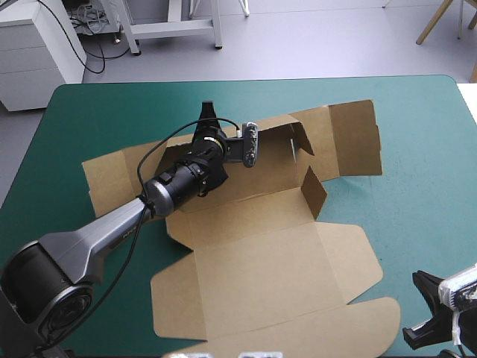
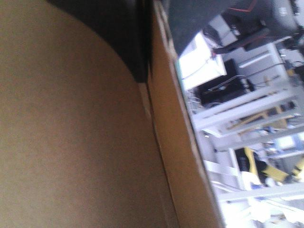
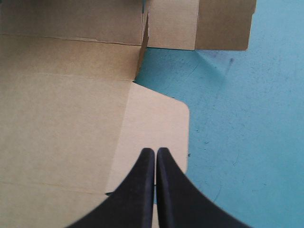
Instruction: Fold the box
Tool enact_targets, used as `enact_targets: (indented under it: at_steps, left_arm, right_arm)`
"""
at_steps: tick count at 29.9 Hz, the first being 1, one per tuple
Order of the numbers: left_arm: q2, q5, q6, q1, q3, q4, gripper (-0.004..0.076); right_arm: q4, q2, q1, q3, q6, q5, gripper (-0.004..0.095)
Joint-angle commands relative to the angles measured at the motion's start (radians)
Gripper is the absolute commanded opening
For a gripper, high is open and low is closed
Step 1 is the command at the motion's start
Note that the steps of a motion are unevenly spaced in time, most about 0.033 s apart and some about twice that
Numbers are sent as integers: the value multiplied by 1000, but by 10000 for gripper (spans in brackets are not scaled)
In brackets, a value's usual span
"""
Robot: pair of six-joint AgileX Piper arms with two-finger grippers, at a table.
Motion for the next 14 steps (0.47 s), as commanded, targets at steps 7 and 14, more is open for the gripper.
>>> enact_targets:
  at_steps: [7,14]
  left_arm:
    - [-45,-3,-273,-139,-29,283,-10]
    - [-101,69,-527,-259,109,566,-10]
  right_arm:
    - [-14,12,-8,-20,-2,-76,-4]
    - [-14,12,-8,-20,-2,-76,-4]
